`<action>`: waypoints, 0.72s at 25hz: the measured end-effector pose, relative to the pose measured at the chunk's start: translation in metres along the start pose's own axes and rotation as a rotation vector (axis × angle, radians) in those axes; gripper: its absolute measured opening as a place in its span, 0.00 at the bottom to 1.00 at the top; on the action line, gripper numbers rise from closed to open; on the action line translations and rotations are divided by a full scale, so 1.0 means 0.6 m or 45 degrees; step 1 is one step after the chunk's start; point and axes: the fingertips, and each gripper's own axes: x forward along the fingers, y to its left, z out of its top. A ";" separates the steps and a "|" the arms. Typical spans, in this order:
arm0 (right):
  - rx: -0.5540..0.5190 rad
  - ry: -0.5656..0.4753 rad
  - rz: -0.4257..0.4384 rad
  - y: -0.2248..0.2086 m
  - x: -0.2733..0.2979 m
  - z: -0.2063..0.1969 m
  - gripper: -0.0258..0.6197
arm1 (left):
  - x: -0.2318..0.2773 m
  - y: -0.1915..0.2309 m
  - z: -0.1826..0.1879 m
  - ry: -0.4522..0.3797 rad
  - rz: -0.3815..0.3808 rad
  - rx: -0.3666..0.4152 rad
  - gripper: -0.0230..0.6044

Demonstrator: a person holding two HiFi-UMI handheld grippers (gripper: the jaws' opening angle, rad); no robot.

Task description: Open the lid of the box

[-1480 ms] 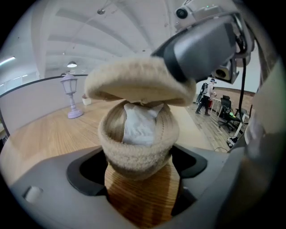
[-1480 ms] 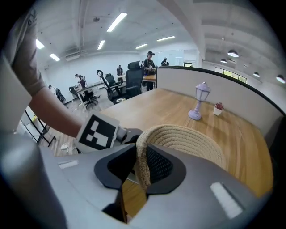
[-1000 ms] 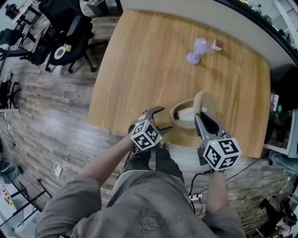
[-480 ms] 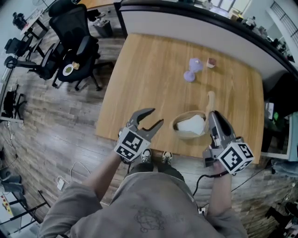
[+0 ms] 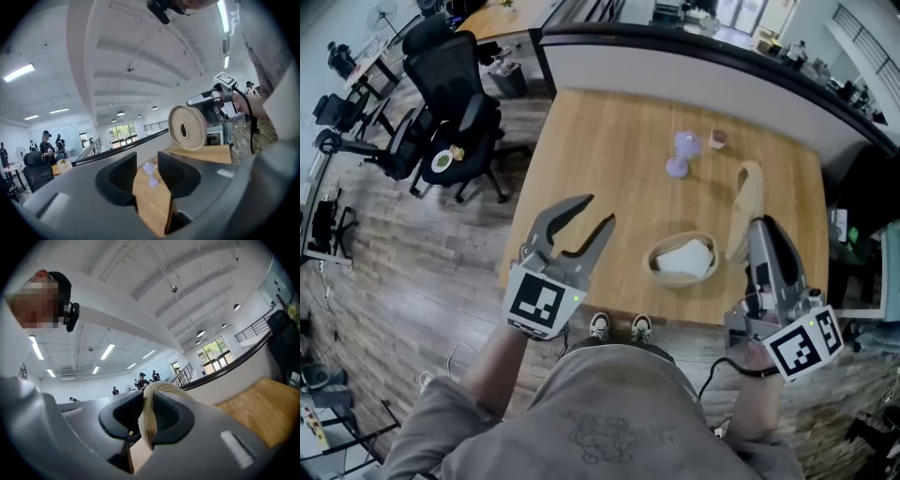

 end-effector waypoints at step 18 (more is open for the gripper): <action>-0.087 0.049 0.027 0.051 -0.067 0.008 0.15 | -0.080 -0.015 0.067 -0.063 -0.005 -0.114 0.04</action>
